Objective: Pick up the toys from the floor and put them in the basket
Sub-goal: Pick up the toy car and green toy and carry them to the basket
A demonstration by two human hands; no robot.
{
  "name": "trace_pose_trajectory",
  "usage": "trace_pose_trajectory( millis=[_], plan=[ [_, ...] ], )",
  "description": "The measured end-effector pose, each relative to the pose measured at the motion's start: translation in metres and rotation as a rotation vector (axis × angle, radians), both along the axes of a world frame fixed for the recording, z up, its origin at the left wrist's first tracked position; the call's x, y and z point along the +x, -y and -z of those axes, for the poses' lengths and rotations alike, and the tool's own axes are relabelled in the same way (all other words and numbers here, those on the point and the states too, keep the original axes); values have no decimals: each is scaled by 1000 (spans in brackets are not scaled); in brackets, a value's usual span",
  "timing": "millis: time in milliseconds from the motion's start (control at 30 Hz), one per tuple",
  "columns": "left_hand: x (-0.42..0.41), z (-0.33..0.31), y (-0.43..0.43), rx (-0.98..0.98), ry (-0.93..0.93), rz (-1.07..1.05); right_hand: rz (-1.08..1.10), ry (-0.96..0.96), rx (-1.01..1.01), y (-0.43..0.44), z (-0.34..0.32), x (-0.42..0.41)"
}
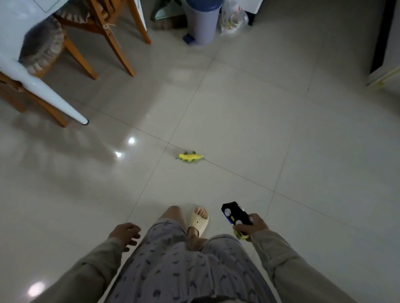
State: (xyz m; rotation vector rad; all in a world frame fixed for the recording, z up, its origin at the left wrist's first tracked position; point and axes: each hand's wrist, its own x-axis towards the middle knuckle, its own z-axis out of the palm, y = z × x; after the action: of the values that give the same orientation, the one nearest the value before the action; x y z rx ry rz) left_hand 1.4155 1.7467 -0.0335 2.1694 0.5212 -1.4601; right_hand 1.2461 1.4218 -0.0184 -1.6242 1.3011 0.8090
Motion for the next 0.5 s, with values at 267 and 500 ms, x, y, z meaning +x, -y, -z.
trace_pose_trajectory(
  millis=[267, 500],
  plan=[
    [74, -1, 64, 18, -34, 113, 228, -1, 129, 31, 6, 45],
    [152, -8, 150, -53, -42, 263, 151, -77, 79, 46, 12, 79]
  ],
)
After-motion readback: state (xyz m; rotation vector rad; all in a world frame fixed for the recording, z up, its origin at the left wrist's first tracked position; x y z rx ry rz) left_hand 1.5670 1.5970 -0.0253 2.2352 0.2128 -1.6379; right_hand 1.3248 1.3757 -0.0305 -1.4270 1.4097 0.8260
